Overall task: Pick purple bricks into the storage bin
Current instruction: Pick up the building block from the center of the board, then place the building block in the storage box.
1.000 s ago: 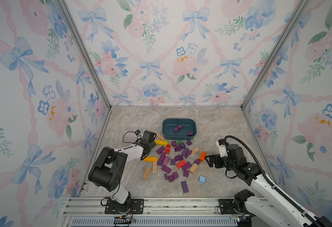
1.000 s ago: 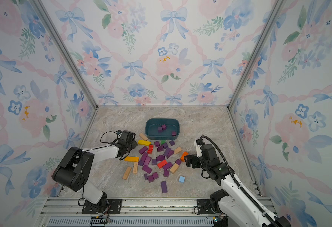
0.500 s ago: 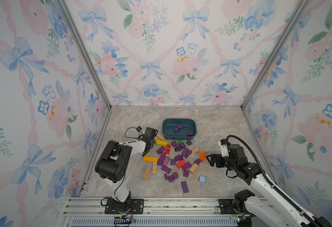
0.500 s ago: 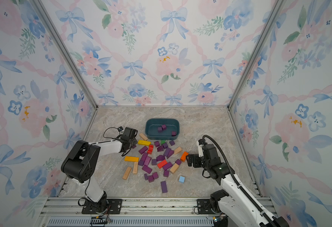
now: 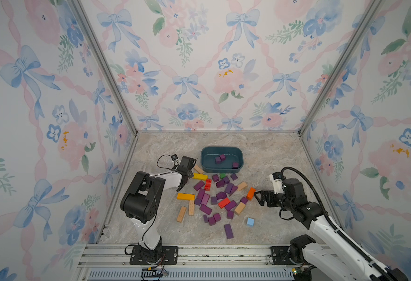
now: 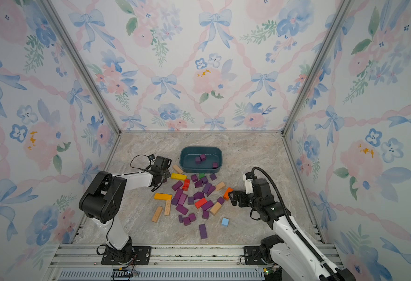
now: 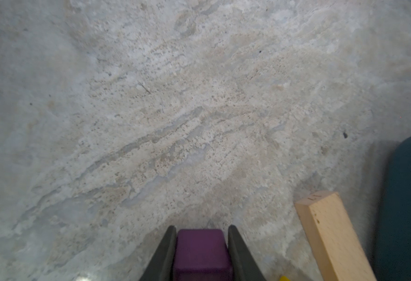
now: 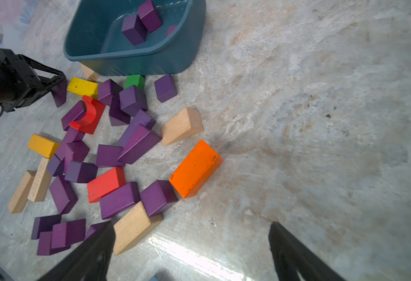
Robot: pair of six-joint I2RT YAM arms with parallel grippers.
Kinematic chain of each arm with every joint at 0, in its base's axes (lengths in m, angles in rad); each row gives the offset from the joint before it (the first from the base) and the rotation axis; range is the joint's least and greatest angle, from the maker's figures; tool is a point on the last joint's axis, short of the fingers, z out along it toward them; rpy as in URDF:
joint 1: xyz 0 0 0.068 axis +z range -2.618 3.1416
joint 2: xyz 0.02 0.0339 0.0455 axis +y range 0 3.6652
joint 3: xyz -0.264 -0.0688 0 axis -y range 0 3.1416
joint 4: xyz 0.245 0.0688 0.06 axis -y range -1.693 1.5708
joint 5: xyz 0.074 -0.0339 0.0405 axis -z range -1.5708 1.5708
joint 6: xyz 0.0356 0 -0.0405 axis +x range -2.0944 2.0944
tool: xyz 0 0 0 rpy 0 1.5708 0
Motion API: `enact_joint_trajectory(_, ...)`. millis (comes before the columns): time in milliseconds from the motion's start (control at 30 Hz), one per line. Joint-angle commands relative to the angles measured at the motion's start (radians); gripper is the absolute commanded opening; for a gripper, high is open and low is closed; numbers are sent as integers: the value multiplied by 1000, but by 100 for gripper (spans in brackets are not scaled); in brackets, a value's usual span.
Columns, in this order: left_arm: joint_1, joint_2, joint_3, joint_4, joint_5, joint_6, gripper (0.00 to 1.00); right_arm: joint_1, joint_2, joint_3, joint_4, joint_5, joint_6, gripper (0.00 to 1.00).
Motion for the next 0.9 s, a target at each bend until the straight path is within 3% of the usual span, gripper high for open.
enact_joint_trajectory(0,-11,-57,13,-38,-26,53,26,-17,6,-27,71,-104,27,97)
enact_joint_trajectory(200,-74,-144,47,-45,-83,110,25,-25,9,-35,85,-109,34,97)
enact_joint_trajectory(433,-188,-160,184,-48,-143,215,25,-38,26,-47,99,-105,48,97)
enact_joint_trajectory(867,-237,84,472,-47,-117,286,26,-46,56,-47,83,-65,49,97)
